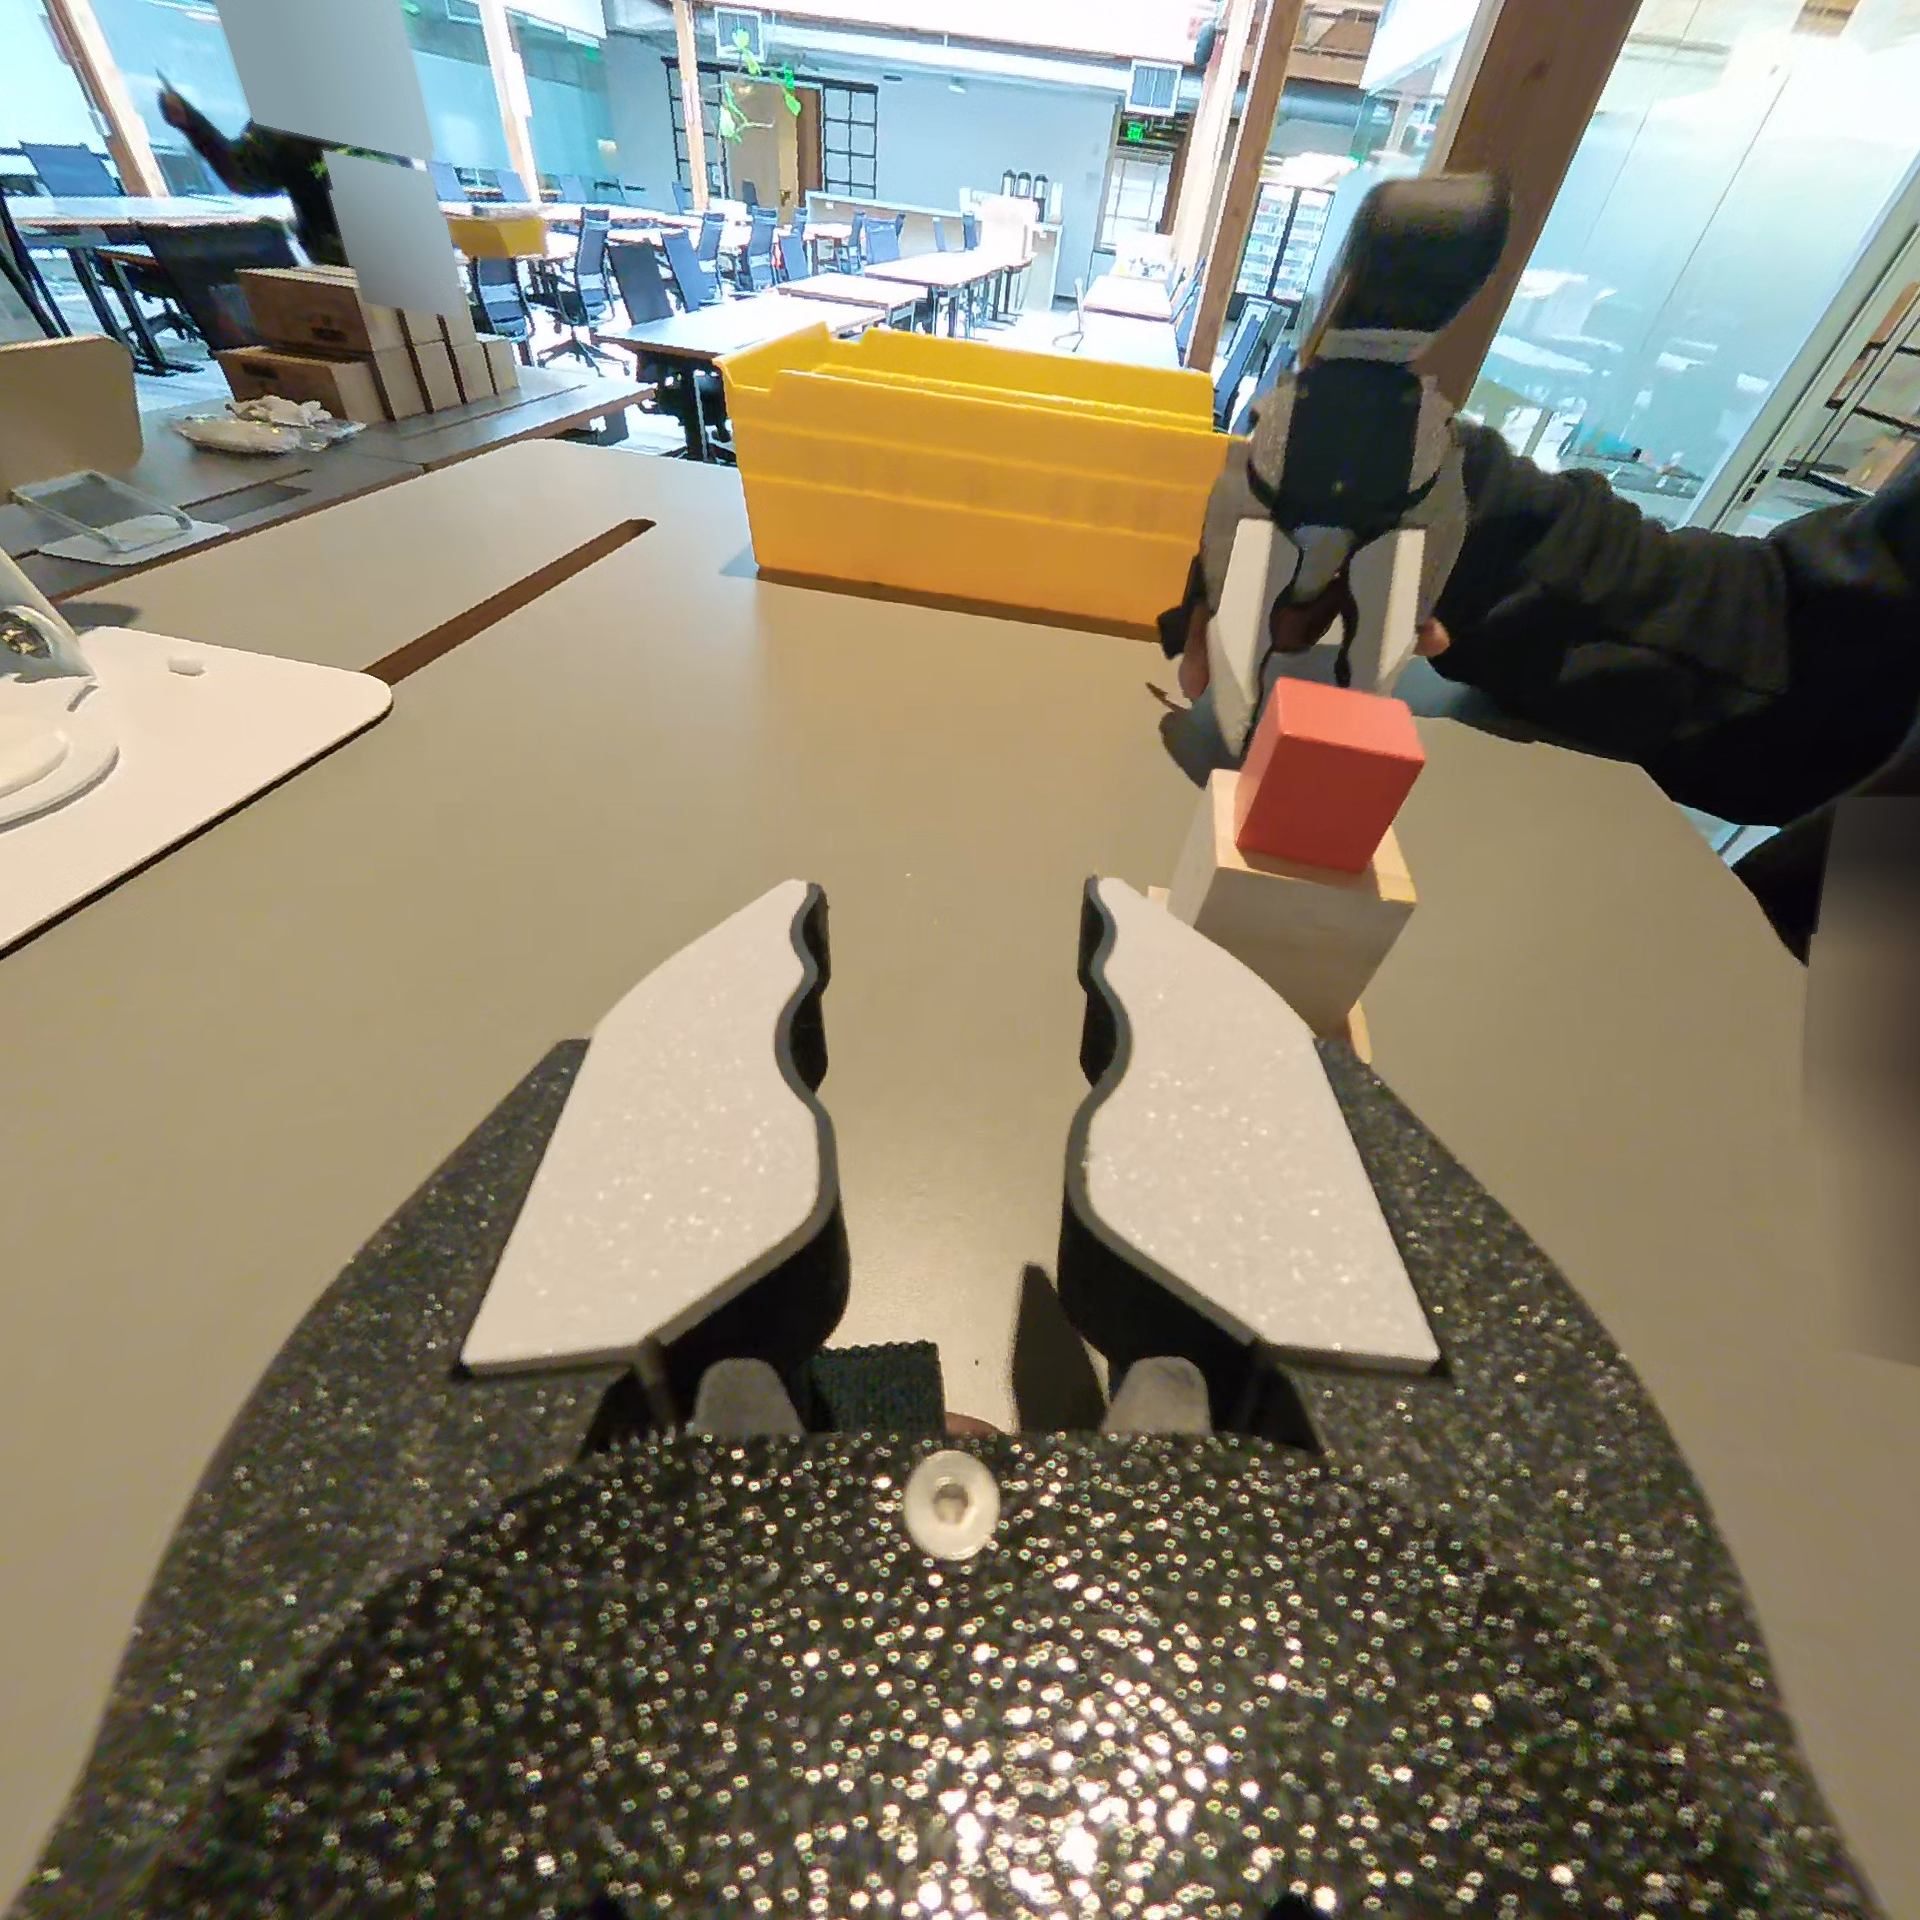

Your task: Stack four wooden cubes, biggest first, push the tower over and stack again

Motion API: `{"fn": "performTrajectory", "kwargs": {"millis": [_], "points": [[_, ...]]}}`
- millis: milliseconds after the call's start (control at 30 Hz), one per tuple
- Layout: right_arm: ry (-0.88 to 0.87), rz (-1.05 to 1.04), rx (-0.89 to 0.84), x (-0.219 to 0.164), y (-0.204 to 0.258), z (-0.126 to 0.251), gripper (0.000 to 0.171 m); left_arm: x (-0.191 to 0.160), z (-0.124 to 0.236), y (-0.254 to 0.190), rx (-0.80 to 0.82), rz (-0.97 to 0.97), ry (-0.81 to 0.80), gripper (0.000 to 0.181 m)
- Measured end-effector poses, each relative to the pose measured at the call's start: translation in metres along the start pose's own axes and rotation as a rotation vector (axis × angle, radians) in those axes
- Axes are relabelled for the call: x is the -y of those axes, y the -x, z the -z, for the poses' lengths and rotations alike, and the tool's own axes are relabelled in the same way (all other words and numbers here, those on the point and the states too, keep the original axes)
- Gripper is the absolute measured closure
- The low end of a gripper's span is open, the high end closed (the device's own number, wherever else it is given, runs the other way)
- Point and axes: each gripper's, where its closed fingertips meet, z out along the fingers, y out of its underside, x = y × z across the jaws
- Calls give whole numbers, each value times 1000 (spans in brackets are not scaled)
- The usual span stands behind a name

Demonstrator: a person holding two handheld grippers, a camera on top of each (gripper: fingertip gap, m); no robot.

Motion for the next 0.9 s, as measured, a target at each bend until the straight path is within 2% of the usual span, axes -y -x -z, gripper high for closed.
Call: {"fn": "performTrajectory", "kwargs": {"millis": [233, 400, 600, 667, 733, 900], "points": [[-6, 54, -63, 14, -8, -17, 140, 1, 1, 1, -3, 7, -7, 136], [-82, -6, 67, 13, 13, 6, 139, 1, 1, 0, -3, 2, -5, 136], [22, -52, 100, -6, 23, 4, 134, 2, 2, 1, -5, 15, -15, 136], [98, -41, 69, -15, 20, -7, 135, 3, 2, 2, -5, 23, -22, 136], [105, -30, 63, -12, 19, -13, 147, 3, 3, 3, -5, 28, -26, 136], [76, 16, -30, 8, -4, -22, 149, 2, 1, 4, -2, 33, -16, 136]]}}
